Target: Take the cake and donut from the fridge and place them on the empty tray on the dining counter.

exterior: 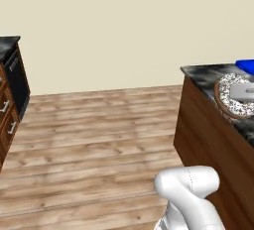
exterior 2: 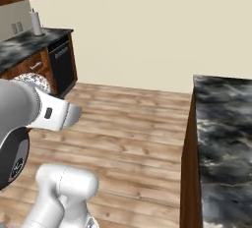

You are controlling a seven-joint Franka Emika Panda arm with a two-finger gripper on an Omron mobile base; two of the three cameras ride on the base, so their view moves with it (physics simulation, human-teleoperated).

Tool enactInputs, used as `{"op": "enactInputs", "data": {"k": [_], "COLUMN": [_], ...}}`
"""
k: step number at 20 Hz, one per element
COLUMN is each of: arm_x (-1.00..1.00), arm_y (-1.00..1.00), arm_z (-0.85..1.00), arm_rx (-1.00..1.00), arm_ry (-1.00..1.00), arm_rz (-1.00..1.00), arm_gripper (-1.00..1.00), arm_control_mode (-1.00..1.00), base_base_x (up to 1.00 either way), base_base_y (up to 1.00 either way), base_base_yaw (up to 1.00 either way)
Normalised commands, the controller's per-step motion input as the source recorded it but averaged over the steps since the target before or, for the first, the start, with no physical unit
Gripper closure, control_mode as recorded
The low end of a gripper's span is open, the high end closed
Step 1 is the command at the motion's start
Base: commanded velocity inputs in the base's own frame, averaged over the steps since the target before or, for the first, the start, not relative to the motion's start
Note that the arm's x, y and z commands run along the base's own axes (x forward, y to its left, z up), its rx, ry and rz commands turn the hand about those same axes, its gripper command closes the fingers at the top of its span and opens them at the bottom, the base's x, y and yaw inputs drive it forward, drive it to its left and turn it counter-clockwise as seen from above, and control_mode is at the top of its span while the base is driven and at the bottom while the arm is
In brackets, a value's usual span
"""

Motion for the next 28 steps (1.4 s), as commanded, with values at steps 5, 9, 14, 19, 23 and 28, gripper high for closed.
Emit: {"op": "enactInputs", "data": {"k": [5,9,14,19,23,28], "arm_x": [0.0,0.0,0.0,0.0,0.0,0.0], "arm_y": [0.0,0.0,0.0,0.0,0.0,0.0], "arm_z": [0.0,0.0,0.0,0.0,0.0,0.0], "arm_rx": [0.0,0.0,0.0,0.0,0.0,0.0], "arm_ry": [0.0,0.0,0.0,0.0,0.0,0.0], "arm_rz": [0.0,0.0,0.0,0.0,0.0,0.0], "arm_gripper": [1.0,1.0,1.0,1.0,1.0,1.0], "arm_control_mode": [1.0,1.0,1.0,1.0,1.0,1.0], "base_base_x": [1.0,1.0,1.0,1.0,0.42,0.82], "base_base_y": [0.52,0.47,0.28,0.12,0.24,0.93], "base_base_yaw": [-0.1,-0.07,-0.04,-0.22,-0.96,-0.57]}}
